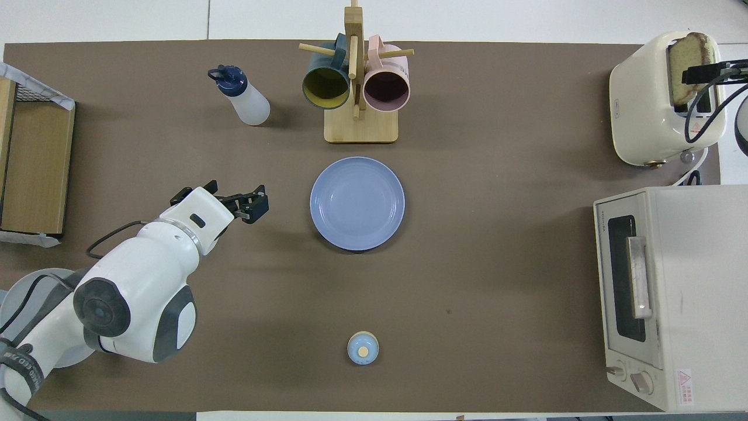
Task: Put bread on plate and add seasoning
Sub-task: 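Reach the left gripper toward the white bottle with blue cap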
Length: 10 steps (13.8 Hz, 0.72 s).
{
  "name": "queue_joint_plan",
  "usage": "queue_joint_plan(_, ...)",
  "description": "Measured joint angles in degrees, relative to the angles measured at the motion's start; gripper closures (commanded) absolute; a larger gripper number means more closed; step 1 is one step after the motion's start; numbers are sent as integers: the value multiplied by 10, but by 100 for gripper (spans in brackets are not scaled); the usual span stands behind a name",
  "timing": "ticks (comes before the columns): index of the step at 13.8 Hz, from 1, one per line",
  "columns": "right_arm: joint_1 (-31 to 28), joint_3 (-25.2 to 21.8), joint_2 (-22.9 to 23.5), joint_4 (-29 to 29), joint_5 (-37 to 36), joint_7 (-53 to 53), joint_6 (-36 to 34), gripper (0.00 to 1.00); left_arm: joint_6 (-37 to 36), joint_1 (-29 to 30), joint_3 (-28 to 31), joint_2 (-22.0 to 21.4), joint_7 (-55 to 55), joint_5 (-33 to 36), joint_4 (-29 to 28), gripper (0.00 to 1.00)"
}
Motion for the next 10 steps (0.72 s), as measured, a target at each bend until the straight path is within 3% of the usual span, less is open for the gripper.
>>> queue_joint_plan(1, 3, 1, 3, 1, 0, -5, 2, 14, 17, -2, 0, 12, 0, 0, 0, 0)
queue_joint_plan(4, 5, 2, 4, 3, 0, -77, 3, 86, 65, -4, 1, 49, -2, -1, 2, 0)
queue_joint_plan(5, 5, 2, 4, 4, 0, -100, 3, 100, 74, -4, 2, 61, -2, -2, 6, 0)
queue_joint_plan(10, 8, 2, 4, 10, -3, -133, -6, 100, 92, -4, 12, 124, -4, -2, 63, 0)
